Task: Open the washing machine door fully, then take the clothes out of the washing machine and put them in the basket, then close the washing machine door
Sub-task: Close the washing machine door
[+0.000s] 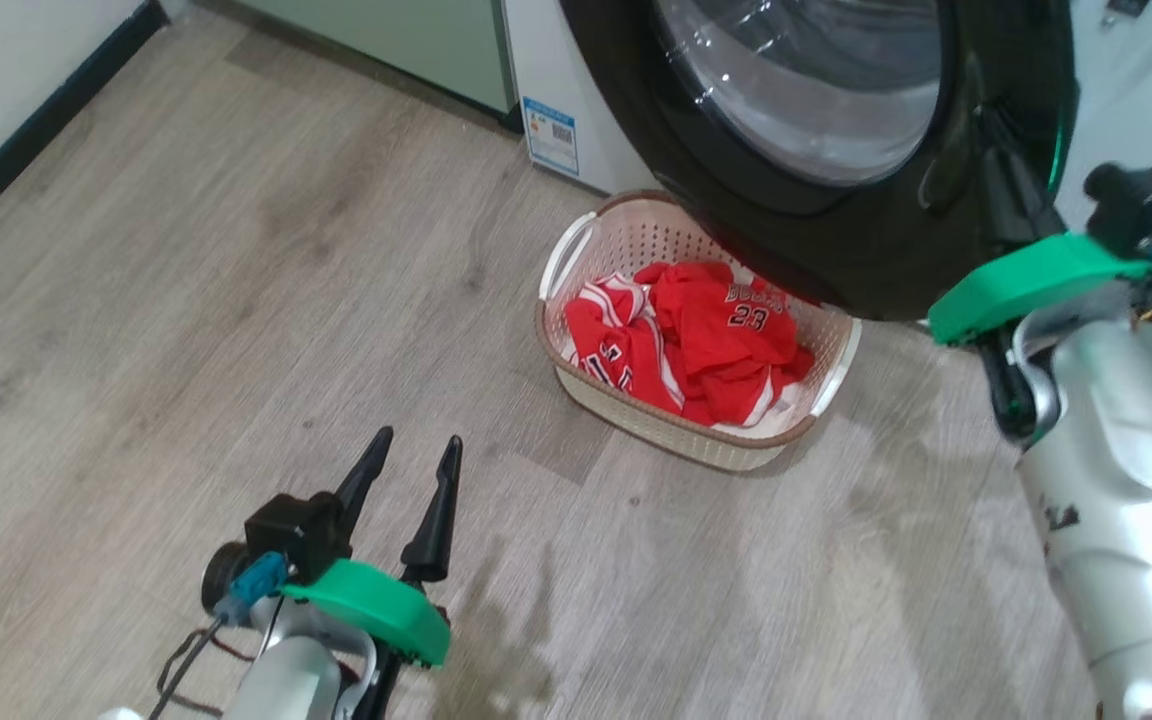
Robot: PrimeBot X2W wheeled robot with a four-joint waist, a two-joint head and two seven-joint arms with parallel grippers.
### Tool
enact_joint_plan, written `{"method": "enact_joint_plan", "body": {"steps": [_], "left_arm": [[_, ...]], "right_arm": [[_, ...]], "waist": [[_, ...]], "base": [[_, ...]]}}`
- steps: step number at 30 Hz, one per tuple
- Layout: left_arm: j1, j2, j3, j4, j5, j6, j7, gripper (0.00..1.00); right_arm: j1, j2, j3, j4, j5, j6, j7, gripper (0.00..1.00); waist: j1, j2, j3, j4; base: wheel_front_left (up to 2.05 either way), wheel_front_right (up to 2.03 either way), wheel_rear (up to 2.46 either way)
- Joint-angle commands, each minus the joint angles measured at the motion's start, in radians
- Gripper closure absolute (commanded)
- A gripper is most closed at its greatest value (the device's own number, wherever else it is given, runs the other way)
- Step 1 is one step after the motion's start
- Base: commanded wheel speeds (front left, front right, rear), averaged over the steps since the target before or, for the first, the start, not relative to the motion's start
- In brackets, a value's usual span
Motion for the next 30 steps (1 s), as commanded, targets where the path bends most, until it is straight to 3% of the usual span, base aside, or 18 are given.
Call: {"method": "enact_joint_plan", "body": {"steps": [1, 9, 30], "left_arm": [[-0.042, 0.001, 0.029, -0.031, -0.01, 0.001, -0.007, 0.0], [-0.066, -0.003, 0.008, -0.041, -0.031, 0.001, -0.007, 0.0], [-0.157, -0.004, -0.067, -0.073, -0.123, 0.001, -0.007, 0.0]], "right_arm": [[-0.037, 0.001, 0.007, -0.024, -0.004, 0.006, -0.006, 1.0], [-0.151, -0.02, -0.05, 0.074, -0.034, 0.006, -0.006, 1.0], [-0.544, -0.147, -0.178, 0.369, -0.141, 0.006, -0.006, 1.0]], "waist": [[0.0, 0.0, 0.009, 0.001], [0.0, 0.0, 0.071, -0.002], [0.0, 0.0, 0.25, 0.025]], "base": [[0.0, 0.0, 0.0], [0.0, 0.0, 0.0], [0.0, 0.0, 0.0]]}}
